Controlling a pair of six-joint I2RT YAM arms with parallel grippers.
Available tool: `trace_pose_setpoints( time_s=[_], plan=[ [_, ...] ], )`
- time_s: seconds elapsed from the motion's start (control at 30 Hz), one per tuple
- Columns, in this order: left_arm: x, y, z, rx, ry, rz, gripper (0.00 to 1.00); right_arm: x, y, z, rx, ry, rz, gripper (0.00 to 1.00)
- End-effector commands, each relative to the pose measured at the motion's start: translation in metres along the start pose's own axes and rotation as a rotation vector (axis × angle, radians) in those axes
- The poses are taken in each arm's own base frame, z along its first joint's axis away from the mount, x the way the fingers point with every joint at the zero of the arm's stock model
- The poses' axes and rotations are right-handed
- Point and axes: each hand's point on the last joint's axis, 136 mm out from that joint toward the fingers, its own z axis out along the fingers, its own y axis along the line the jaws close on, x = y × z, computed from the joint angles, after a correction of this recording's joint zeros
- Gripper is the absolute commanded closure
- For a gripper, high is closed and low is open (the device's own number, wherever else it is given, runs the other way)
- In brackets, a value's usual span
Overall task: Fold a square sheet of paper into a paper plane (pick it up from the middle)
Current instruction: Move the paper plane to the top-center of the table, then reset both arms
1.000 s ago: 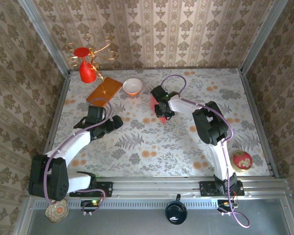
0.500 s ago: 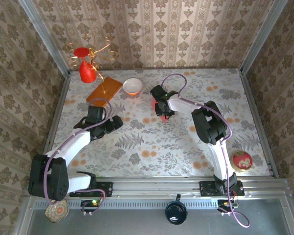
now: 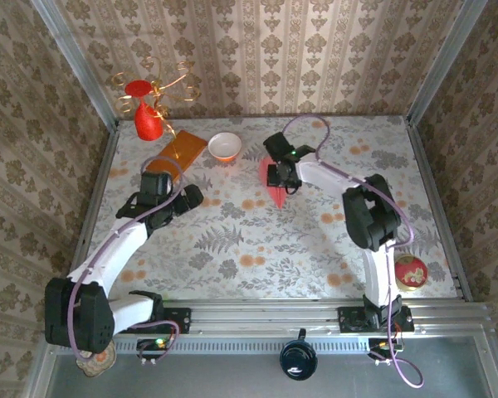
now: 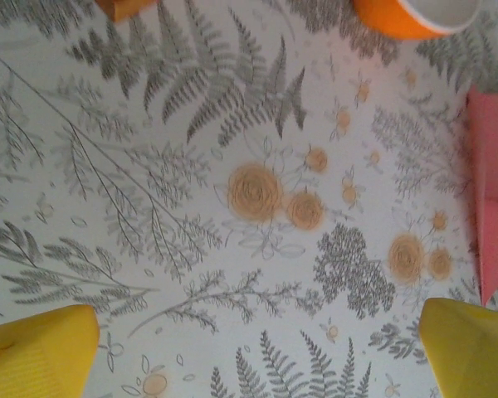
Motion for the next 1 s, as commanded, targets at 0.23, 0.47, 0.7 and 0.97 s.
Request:
trace_pose_setpoints(
  time_s=[0.23,0.47,0.7,0.97],
  plan=[
    [-0.068,0.023,-0.050,-0.128,-0.317,0.068,0.00,-0.038,-0.071,-0.116,-0.023,-0.338,0.085,0.30],
    [-0.081,0.075,-0.060,-0.329,-0.518,0.089,0.00,-0.021,-0.188,-0.165,0.240,-0.619,0.181,0.00],
    [-0.071,0.100,-0.045,-0.429,-0.580,0.244,0.00,0.018,-0.263,-0.146,0.456,-0.716,0.218,0.00],
    [-0.073,0.094,-0.019,-0.295,-0.604,0.406,0.00,0.028,-0.275,-0.087,0.431,-0.681,0.166,0.00]
  ],
)
